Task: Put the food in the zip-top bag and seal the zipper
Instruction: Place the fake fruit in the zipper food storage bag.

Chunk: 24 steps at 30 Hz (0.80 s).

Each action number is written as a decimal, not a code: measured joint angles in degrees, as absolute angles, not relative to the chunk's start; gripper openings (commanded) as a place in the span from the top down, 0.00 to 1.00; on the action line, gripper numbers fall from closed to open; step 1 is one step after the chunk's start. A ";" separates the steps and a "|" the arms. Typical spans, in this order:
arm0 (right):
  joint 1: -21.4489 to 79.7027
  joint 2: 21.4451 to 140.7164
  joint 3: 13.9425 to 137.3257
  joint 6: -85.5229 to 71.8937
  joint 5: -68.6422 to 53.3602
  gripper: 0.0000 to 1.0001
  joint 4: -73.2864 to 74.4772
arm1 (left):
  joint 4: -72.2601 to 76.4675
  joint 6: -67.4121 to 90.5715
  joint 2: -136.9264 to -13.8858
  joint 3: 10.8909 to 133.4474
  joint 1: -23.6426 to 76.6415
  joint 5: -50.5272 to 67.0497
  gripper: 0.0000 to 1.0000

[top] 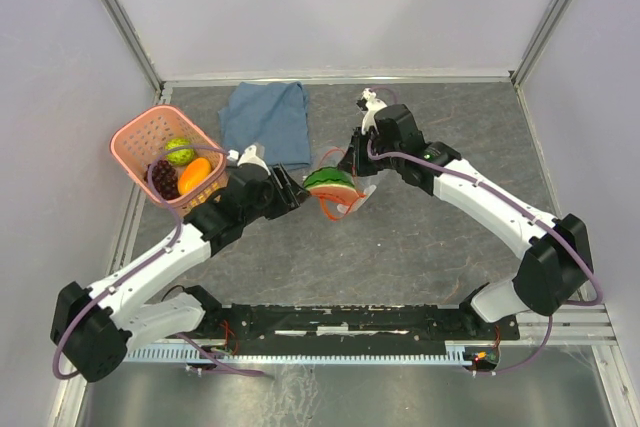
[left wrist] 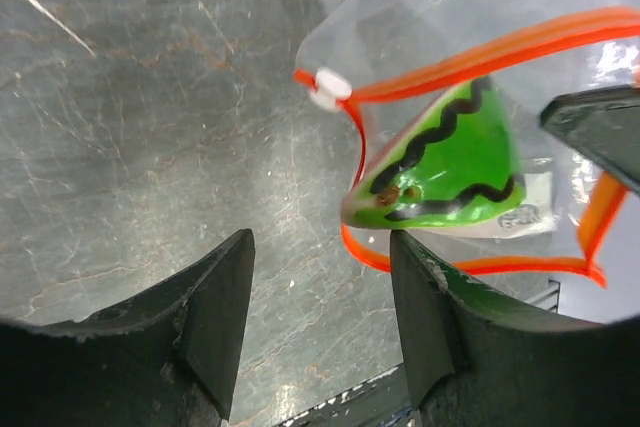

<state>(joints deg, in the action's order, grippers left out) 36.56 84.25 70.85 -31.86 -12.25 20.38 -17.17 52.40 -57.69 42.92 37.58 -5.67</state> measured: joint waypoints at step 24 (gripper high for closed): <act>36.23 84.31 69.82 -33.69 -17.08 0.98 17.69 | -8.23 54.68 -61.04 40.77 37.95 -2.79 0.60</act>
